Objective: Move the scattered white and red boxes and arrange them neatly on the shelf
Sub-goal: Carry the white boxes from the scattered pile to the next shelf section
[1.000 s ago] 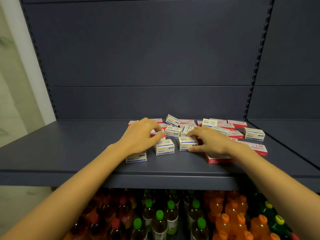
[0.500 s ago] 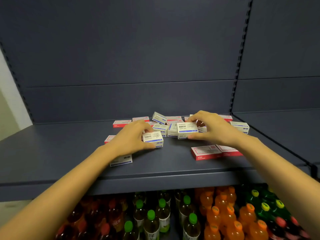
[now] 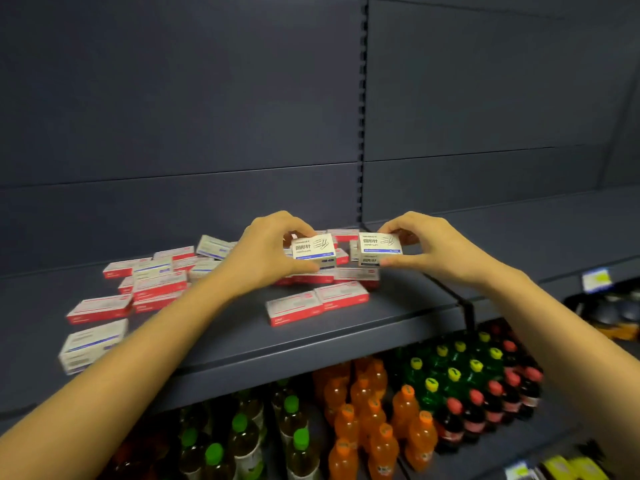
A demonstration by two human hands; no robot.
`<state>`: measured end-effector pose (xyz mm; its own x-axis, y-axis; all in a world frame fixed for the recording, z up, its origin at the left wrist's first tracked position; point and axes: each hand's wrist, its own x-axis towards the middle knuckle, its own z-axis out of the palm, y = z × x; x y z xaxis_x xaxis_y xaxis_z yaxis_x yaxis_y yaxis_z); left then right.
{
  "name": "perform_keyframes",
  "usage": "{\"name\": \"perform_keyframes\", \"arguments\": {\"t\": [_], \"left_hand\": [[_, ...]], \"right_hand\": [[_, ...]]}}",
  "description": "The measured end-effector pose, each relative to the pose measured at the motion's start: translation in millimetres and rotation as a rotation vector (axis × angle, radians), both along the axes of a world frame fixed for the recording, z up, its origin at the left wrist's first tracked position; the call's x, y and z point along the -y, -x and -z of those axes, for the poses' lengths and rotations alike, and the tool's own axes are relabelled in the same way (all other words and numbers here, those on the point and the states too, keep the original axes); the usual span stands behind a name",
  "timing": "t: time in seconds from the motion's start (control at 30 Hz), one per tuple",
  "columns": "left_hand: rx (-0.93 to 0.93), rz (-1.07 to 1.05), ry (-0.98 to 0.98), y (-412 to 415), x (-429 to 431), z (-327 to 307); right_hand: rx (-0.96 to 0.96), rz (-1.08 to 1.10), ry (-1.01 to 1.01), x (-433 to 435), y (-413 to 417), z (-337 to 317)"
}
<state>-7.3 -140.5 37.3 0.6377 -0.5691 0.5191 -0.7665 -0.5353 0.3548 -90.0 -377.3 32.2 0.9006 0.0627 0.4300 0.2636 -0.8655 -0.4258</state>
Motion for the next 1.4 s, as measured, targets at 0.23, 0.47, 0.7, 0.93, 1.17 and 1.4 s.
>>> {"name": "perform_keyframes", "arguments": {"t": [0.23,0.47,0.7,0.93,1.17,1.4], "left_hand": [[-0.037,0.068,0.015,28.0,95.5,7.1],[-0.046,0.112,0.009,56.6,186.5,18.1],[-0.068,0.155,-0.022,63.7,272.6,25.8],[-0.059,0.147,-0.069,45.5,348.4,32.8],[-0.102,0.065,-0.065,15.9,396.6,32.2],[-0.157,-0.016,-0.111,7.1,418.5,40.1]], "right_hand": [[-0.026,0.06,-0.006,96.6,44.3,2.0],[-0.053,0.077,0.016,185.0,78.3,8.0],[-0.073,0.115,0.007,266.9,96.9,14.5],[-0.094,0.11,0.0,341.8,82.7,20.6],[-0.098,0.054,-0.02,396.3,40.9,19.0],[-0.184,-0.091,-0.072,418.6,4.7,26.0]]}}
